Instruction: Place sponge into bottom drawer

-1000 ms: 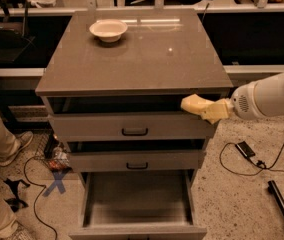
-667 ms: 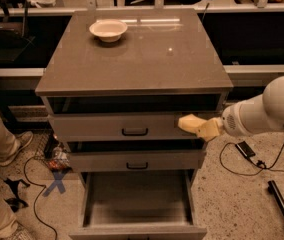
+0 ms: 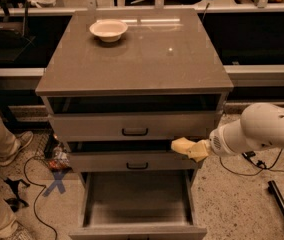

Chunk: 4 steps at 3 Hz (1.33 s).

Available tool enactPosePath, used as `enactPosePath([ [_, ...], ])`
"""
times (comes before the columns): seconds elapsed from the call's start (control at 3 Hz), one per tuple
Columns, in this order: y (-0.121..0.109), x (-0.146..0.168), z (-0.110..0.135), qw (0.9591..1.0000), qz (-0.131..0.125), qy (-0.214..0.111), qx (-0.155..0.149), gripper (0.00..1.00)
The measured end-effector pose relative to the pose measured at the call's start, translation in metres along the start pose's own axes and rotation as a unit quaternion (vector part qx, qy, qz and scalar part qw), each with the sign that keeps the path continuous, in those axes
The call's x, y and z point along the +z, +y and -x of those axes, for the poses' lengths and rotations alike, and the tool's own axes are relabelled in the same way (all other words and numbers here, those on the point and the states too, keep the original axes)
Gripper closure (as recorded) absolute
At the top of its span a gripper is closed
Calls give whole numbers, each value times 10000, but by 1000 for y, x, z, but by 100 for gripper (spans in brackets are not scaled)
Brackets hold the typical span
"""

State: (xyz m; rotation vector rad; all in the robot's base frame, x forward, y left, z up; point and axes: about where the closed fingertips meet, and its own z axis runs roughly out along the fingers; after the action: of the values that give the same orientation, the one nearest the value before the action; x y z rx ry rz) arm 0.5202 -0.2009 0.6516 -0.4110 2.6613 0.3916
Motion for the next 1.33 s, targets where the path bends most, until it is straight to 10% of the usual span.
enactPosePath([
  [0.67, -9, 42, -43, 9992, -234, -45, -314, 100],
  [1.33, -19, 147, -67, 9941, 272, -666, -814, 100],
])
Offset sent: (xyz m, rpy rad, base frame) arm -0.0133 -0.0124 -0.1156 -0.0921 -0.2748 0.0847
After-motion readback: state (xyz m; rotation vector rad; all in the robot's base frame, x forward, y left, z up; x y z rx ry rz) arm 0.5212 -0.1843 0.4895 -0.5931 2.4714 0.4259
